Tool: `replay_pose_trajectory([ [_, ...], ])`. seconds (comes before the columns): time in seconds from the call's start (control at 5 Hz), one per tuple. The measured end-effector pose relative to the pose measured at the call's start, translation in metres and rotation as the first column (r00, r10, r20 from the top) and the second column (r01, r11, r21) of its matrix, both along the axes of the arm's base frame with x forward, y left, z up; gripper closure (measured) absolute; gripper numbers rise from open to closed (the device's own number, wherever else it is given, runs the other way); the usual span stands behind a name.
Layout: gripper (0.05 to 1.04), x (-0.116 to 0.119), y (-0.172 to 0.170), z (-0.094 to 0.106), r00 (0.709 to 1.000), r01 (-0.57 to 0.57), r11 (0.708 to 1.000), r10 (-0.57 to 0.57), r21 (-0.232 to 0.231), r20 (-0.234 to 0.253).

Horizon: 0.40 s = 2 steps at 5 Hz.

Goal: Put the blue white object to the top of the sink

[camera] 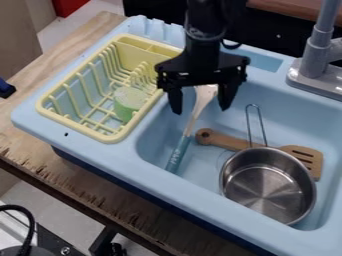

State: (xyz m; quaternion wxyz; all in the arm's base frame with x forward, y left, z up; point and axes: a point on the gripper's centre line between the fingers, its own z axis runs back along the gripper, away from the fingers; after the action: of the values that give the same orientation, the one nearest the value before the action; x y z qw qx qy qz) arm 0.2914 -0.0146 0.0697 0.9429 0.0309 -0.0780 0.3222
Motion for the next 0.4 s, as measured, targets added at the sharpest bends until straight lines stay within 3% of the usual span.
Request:
replay_pose_trajectory([
  [0.4, 0.086, 0.0042, 0.0050, -0.0153, 1.000, -0.021, 0.999, 0.022, 0.038, -0.017],
])
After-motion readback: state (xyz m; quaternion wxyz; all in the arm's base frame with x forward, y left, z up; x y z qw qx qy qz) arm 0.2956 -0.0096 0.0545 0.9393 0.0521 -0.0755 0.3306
